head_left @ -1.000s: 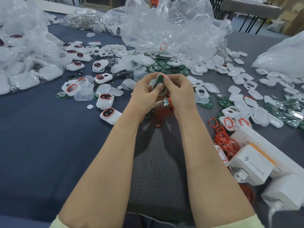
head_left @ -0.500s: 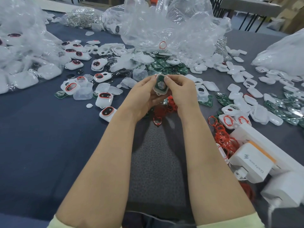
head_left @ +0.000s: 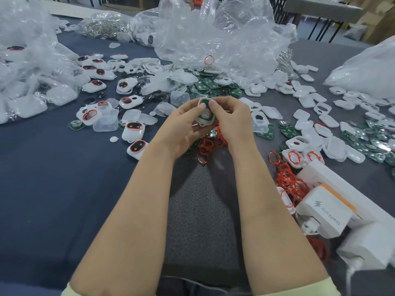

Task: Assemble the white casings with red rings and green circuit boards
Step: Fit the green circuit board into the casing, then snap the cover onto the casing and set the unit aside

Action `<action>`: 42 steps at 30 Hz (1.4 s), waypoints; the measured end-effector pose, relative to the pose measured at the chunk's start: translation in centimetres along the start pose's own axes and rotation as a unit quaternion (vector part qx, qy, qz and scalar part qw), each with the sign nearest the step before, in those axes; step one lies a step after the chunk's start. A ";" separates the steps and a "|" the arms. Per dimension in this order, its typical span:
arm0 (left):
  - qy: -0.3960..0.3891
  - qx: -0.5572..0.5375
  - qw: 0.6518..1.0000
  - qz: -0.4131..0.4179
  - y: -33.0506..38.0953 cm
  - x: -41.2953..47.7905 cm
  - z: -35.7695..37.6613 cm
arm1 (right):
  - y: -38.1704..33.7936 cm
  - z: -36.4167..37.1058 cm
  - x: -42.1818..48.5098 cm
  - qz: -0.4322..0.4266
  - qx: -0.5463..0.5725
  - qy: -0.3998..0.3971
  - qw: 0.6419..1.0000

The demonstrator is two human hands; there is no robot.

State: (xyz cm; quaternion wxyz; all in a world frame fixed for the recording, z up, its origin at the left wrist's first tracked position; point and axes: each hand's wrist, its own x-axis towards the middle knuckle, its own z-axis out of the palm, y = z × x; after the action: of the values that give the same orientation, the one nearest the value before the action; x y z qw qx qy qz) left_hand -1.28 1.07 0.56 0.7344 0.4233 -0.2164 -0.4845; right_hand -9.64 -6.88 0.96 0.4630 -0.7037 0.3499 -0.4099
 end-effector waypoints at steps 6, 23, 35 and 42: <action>-0.002 0.045 0.999 0.002 -0.2 -0.1 0.1 | 0.3 0.1 -0.1 -0.003 -0.021 -0.006 1.000; 0.110 -0.097 0.989 -0.018 0.5 0.3 0.4 | -0.3 0.4 -0.8 -0.098 -0.116 0.003 0.988; 0.112 -0.089 0.989 -0.022 0.5 0.3 0.4 | -0.4 0.6 -1.0 -0.101 -0.156 -0.045 0.982; 0.101 -0.076 0.992 -0.015 0.5 0.3 0.4 | -0.4 0.6 -1.0 -0.100 -0.156 -0.050 0.981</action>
State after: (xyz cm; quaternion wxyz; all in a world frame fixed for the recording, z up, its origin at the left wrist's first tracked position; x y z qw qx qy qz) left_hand -1.20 0.73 1.14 0.7752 0.4161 -0.0973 -0.4652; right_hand -9.48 -5.70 0.94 0.3210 -0.8185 0.3140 -0.3583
